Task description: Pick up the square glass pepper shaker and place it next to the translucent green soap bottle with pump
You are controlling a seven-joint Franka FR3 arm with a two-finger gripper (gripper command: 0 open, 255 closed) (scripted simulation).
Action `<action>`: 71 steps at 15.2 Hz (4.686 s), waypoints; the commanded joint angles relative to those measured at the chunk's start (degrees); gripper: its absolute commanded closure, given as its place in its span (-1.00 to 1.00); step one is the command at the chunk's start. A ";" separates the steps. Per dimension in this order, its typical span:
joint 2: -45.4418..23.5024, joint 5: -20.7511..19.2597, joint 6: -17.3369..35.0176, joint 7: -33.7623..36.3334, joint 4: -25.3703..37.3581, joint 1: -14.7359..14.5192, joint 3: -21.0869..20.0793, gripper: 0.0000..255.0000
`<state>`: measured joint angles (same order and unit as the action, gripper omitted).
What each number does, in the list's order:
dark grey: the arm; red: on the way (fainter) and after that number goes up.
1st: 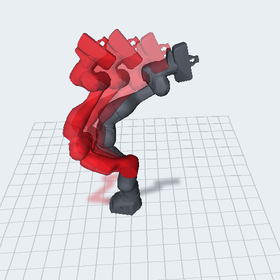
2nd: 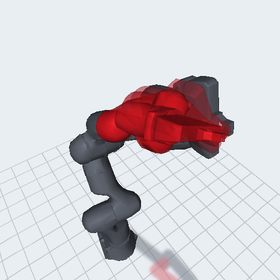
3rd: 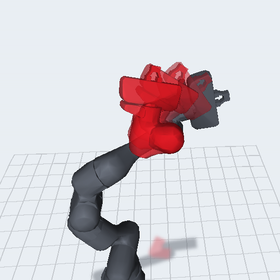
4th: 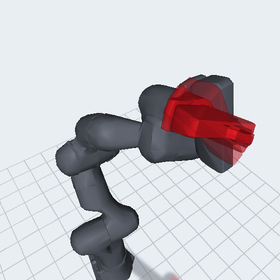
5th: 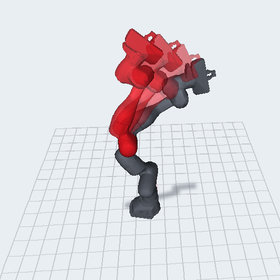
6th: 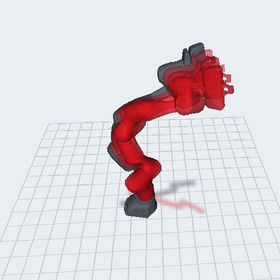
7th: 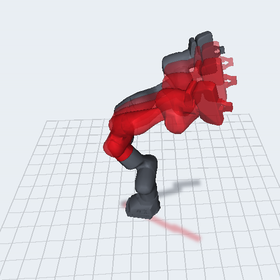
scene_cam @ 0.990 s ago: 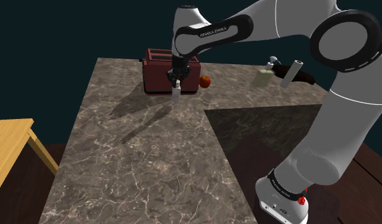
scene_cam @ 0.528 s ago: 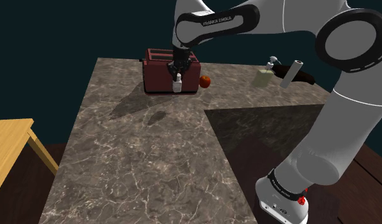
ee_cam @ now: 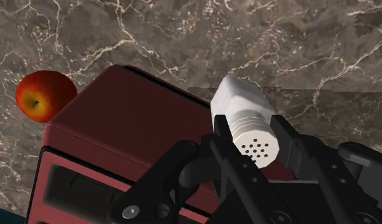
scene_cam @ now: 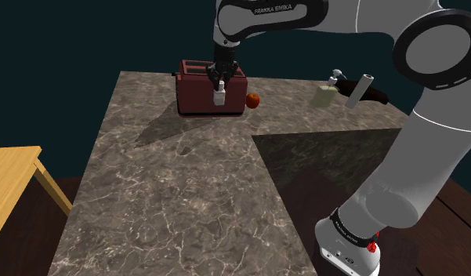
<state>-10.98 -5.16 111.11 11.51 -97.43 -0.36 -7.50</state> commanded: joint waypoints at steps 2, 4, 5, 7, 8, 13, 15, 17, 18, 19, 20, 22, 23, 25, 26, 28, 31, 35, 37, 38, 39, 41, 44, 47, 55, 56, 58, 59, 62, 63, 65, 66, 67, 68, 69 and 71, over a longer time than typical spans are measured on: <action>0.44 0.13 -2.23 -0.22 1.78 0.01 -0.02 1.00; 0.55 0.18 -3.73 -0.32 3.17 -0.01 -0.04 1.00; 0.59 0.21 -4.49 -0.37 3.89 -0.02 -0.04 1.00; 0.62 0.24 -6.01 -0.46 5.38 -0.04 -0.06 1.00; 0.62 0.26 -6.78 -0.51 6.15 -0.05 -0.07 1.00; 0.39 0.29 -10.71 -0.72 10.32 -0.14 -0.11 1.00; 0.19 0.28 -12.33 -0.79 12.13 -0.19 -0.13 1.00; -0.08 0.25 -13.97 -0.87 14.04 -0.24 -0.15 1.00; -0.24 0.24 -14.81 -0.90 15.04 -0.27 -0.16 1.00; -0.41 0.22 -15.65 -0.94 16.06 -0.31 -0.17 1.00; -0.61 0.19 -16.51 -0.97 17.11 -0.34 -0.18 1.00; -1.06 0.14 -18.25 -1.03 19.30 -0.42 -0.20 1.00; -1.32 0.10 -19.13 -1.07 20.45 -0.46 -0.21 1.00; -1.91 0.02 -20.95 -1.13 22.85 -0.56 -0.23 1.00; -2.25 -0.03 -21.88 -1.16 24.11 -0.62 -0.24 1.00; -3.00 -0.15 -23.79 -1.22 26.77 -0.74 -0.27 1.00; -4.37 -0.37 -26.83 -1.31 31.16 -0.98 -0.30 1.00; -6.29 -0.69 -30.43 -1.42 36.68 -1.33 -0.32 1.00; -2.83 0.11 -28.69 -3.75 31.65 0.69 0.45 1.00; -1.30 0.46 -27.97 -4.96 29.49 1.64 0.87 1.00; 0.12 0.79 -27.32 -6.19 27.52 2.55 1.33 1.00; 2.65 1.35 -26.24 -8.70 24.07 4.27 2.33 1.00; 5.81 2.03 -24.98 -12.56 19.88 6.64 4.02 1.00; 8.29 2.51 -24.06 -16.51 16.67 8.87 5.85 1.00; 11.97 3.25 -22.70 -27.33 12.05 14.36 11.27 1.00; 12.14 3.33 -22.61 -28.70 11.84 15.05 11.96 1.00; 12.29 3.48 -22.49 -31.47 11.64 16.38 13.40 1.00; 12.28 3.57 -22.45 -32.86 11.66 17.06 14.12 1.00; 11.84 3.90 -22.42 -37.06 12.17 19.14 16.27 1.00; 11.56 4.04 -22.45 -38.47 12.49 19.84 16.98 1.00; 10.82 4.38 -22.56 -41.31 13.38 21.26 18.43 1.00; 10.34 4.59 -22.64 -42.74 13.95 21.96 19.17 1.00; 9.80 4.82 -22.75 -44.17 14.60 22.70 19.88 1.00; 9.18 5.09 -22.88 -45.61 15.34 23.46 20.59 1.00; 8.50 5.38 -23.03 -47.05 16.17 24.23 21.29 1.00; 6.91 6.08 -23.43 -49.94 18.10 25.81 22.71 1.00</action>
<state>-2.94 0.52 87.81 -37.09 -80.55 24.76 14.60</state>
